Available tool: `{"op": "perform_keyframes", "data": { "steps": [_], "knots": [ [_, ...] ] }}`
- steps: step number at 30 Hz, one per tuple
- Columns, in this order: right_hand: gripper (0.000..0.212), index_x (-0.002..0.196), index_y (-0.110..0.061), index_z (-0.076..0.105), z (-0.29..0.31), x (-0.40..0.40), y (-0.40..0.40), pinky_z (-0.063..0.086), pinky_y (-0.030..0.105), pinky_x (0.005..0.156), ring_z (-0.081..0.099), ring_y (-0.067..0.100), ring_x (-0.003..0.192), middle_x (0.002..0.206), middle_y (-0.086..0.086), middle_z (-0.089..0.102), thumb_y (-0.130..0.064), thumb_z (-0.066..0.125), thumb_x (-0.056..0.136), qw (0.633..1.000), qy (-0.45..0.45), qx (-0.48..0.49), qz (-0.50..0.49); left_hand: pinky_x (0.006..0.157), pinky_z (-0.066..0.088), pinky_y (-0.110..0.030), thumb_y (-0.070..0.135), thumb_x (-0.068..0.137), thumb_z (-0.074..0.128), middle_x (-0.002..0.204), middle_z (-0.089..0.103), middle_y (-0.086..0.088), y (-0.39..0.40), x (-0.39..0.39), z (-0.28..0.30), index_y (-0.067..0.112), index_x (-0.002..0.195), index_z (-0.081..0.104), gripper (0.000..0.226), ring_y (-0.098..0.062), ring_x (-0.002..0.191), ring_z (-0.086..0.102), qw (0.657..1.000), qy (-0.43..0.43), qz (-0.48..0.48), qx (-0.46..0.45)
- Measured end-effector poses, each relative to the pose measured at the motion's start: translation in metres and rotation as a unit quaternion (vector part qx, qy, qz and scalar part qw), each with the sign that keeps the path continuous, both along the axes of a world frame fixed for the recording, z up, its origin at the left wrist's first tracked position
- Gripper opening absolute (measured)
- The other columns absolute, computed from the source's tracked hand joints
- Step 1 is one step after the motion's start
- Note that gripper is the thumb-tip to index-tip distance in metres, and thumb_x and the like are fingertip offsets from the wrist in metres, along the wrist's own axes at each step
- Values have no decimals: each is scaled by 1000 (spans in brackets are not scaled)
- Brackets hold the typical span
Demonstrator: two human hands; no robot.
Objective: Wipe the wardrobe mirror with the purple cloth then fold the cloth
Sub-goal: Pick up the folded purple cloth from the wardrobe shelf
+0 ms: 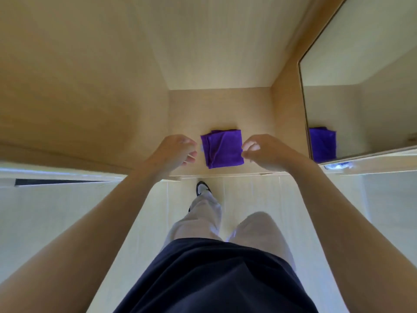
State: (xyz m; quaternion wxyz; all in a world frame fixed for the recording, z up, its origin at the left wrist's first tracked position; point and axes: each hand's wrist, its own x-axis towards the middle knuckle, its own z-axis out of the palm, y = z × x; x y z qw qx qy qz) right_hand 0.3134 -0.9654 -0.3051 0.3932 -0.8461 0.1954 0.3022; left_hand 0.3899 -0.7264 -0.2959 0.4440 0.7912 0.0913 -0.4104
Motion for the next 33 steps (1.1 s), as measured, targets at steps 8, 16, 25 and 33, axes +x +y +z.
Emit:
{"op": "perform_keyframes", "data": {
  "steps": [8,16,25,33],
  "knots": [
    [19,111,-16,69,-54,30,-30,46,22,66,70,19,94,104,1,70,-18,61,94,997,43,7,-69,83,54,-33,12,98,52,96,70,-7,-13,35,-88,11,109,66,18,-20,81,69,995,80,-34,55],
    [16,100,-4,67,-180,57,-3,51,32,65,62,20,67,91,16,66,-1,52,95,971,185,96,-121,67,54,-27,8,92,50,101,75,-12,-9,18,-189,10,108,68,23,-13,72,71,981,138,-11,137],
    [14,82,-18,59,-292,101,43,57,36,78,59,24,83,97,12,68,-11,54,94,976,203,44,-61,70,53,-29,12,82,56,95,74,-12,-40,41,-279,12,96,70,20,-25,79,72,983,130,-56,118],
    [32,63,-16,39,-364,82,67,27,27,46,40,18,54,63,-1,42,-12,65,82,966,182,-38,-179,92,57,-37,18,87,71,112,75,-6,-54,41,-365,14,108,75,22,-28,106,69,966,71,-114,219]
  ]
}}
